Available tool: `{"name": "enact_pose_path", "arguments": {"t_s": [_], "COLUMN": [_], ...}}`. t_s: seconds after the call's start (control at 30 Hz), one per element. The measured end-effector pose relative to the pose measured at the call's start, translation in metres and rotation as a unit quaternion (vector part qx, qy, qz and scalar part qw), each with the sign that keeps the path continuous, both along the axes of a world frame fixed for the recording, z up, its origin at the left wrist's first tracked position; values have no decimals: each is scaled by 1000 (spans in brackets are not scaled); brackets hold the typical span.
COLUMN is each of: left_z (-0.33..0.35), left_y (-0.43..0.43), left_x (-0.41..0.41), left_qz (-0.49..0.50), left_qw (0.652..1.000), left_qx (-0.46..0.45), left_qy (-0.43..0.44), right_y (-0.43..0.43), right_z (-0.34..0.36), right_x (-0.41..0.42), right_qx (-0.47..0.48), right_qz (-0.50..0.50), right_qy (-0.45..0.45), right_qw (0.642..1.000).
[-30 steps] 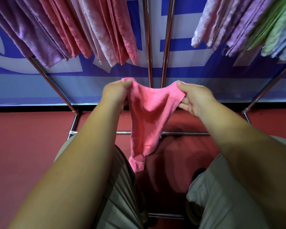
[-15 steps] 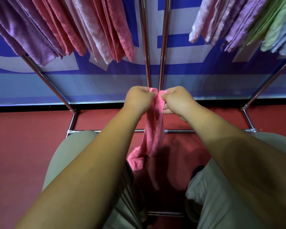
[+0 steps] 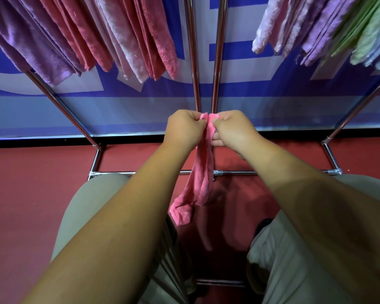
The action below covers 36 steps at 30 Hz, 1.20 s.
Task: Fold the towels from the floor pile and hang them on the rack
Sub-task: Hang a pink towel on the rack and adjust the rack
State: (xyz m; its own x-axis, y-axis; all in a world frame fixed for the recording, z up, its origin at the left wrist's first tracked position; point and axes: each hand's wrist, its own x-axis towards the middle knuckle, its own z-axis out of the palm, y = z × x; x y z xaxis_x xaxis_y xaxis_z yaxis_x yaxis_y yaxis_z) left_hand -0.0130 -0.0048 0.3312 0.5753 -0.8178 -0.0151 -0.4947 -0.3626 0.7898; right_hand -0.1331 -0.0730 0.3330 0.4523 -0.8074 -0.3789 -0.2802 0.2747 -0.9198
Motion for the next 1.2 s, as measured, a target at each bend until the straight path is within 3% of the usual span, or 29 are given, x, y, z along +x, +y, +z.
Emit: {"name": "enact_pose_path", "arguments": {"t_s": [0.1, 0.23, 0.37, 0.63, 0.77, 0.93, 1.1, 1.2], "left_z": [-1, -1, 0, -1, 2, 16, 23, 24], "left_y": [-1, 3, 5, 4, 2, 9, 18, 26], "left_x": [1, -3, -3, -1, 6, 14, 28, 31], "left_qz": [-6, -75, -124, -16, 1, -82, -240, -228], "left_qw": [1000, 996, 989, 1000, 999, 996, 959, 964], "left_qx": [9, 32, 79, -15, -25, -29, -15, 8], "left_qy": [-3, 35, -15, 0, 31, -3, 151, 133], "right_y": [3, -4, 11, 7, 4, -1, 6, 11], "right_z": [1, -17, 1, 4, 9, 15, 30, 34], "right_x": [-2, -5, -11, -14, -13, -16, -31, -42], "right_qx": [-40, -163, -208, -220, -162, -133, -206, -274], "right_qz": [25, 97, 126, 126, 98, 102, 172, 178], "right_qy": [39, 113, 153, 105, 29, 17, 45, 85], "right_qw": [998, 975, 958, 962, 982, 986, 962, 941]}}
